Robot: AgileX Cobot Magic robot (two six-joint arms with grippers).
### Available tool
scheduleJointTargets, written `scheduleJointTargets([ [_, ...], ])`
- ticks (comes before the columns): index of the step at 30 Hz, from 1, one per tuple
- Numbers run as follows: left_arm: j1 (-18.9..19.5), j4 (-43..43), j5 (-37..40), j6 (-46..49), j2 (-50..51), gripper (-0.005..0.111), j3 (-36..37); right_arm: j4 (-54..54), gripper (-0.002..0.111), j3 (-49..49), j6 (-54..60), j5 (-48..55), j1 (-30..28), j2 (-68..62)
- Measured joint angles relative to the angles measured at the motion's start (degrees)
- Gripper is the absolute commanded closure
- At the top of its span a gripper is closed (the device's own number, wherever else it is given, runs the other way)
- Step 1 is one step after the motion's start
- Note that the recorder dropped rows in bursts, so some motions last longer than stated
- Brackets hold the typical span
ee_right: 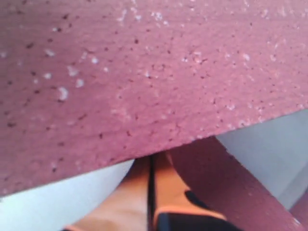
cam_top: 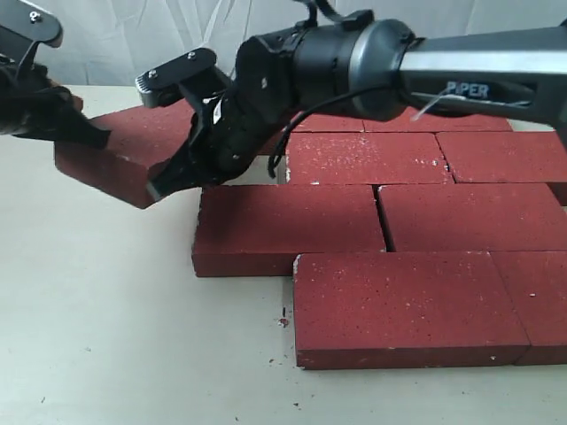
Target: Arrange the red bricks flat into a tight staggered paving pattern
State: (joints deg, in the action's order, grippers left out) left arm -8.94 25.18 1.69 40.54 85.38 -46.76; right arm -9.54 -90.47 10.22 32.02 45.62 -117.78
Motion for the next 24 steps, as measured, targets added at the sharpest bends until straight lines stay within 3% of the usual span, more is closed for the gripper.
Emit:
scheduleJointTargets([
  [3,3.1,0.4,-1.0,-0.2,0.0,0.107,1.8,-0.9,0.109,0.0,0.0,-3.8,1.8,-2.0],
  [6,5.9,10.2,-6.1,-0.4,0.0,0.107,5.1,-1.8,0.109,0.0,0.0,-8.5,4.3,-4.9],
  [9,6.0,15.4,-10.7,-0.7,0.0,0.107,7.1,-2.1,0.109,0.0,0.0,-9.9,5.4,-6.1],
  [11,6.0,16.3,-16.0,-0.2,0.2,0.107,9.2,-2.6,0.109,-0.2,0.0,-9.1,5.6,-6.3],
  [13,6.0,18.5,-31.1,5.2,0.3,0.107,13.7,-3.0,0.109,-0.3,0.1,-7.1,5.7,-6.3],
  [15,6.0,24.4,-40.9,11.3,0.3,0.107,15.5,-1.9,0.109,-0.4,2.4,-7.0,5.7,-6.3],
  [16,6.0,26.3,-42.0,13.6,0.3,0.107,16.0,-1.2,0.109,-0.6,3.9,-7.0,5.7,-6.3],
  [18,7.4,23.1,-33.0,16.3,0.3,0.107,15.1,1.7,0.109,-2.8,7.1,-3.7,5.7,-6.3],
  [19,8.7,18.1,-19.5,16.0,0.3,0.107,12.5,3.2,0.109,-6.4,8.6,0.2,5.5,-6.4],
  [21,11.4,12.7,-0.5,15.7,0.3,0.107,8.3,4.6,0.109,-13.8,9.6,7.0,4.2,-7.2],
  [24,14.9,11.1,9.8,14.8,-0.2,0.107,6.7,4.7,0.109,-20.3,9.7,9.1,1.4,-8.2],
])
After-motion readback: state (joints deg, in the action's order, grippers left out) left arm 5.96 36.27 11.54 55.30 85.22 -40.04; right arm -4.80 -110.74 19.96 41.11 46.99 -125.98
